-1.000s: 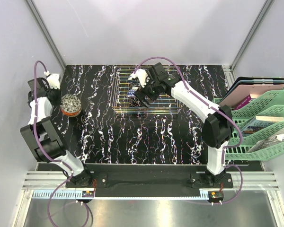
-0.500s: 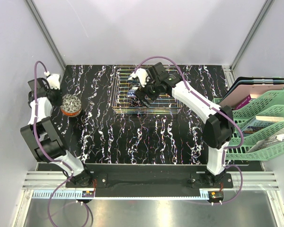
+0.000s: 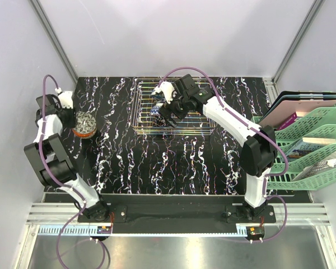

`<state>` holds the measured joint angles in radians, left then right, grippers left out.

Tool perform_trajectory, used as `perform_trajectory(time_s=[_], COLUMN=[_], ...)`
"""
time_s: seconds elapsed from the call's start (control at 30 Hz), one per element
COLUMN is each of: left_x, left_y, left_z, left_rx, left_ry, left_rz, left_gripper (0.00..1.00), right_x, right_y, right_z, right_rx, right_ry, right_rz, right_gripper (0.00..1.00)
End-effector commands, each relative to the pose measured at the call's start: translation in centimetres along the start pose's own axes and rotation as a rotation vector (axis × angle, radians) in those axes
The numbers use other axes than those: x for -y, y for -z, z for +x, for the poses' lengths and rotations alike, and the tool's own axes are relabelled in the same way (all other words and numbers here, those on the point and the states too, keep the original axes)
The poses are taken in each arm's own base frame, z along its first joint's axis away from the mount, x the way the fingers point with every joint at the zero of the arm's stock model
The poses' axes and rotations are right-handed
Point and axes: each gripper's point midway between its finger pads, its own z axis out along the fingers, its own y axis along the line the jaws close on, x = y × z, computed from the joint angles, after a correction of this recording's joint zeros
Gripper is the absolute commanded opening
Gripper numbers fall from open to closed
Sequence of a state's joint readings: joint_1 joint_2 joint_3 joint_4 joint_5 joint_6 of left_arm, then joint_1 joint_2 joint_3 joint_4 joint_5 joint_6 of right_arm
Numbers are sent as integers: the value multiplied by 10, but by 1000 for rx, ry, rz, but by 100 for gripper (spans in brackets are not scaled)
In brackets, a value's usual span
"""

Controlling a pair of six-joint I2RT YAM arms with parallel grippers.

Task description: Load the bowls into the dish rack

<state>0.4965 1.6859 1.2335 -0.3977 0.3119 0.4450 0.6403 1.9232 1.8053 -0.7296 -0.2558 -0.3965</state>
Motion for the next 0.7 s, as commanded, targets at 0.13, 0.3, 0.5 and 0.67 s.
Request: perform_trajectory(time_s=[0.13,0.3,0.5,0.67], left_x=[-2,-3,-6,-10], left_y=[-5,-3,5,16], left_z=[-7,-7,-15,-25], left_rx=[17,18,35,51], left_ry=[5,1,-5,-6], left_rz=[16,11,-14,-39], left_gripper=[15,4,0,0], right_x=[-6,-8,-9,-9], right_y=[14,14,13,14], right_z=[-22,-24,-24,-24], right_rx=[70,73,71,73], right_ry=[30,32,34,35], right_rz=[4,-2,-2,-2], right_gripper=[98,98,98,98])
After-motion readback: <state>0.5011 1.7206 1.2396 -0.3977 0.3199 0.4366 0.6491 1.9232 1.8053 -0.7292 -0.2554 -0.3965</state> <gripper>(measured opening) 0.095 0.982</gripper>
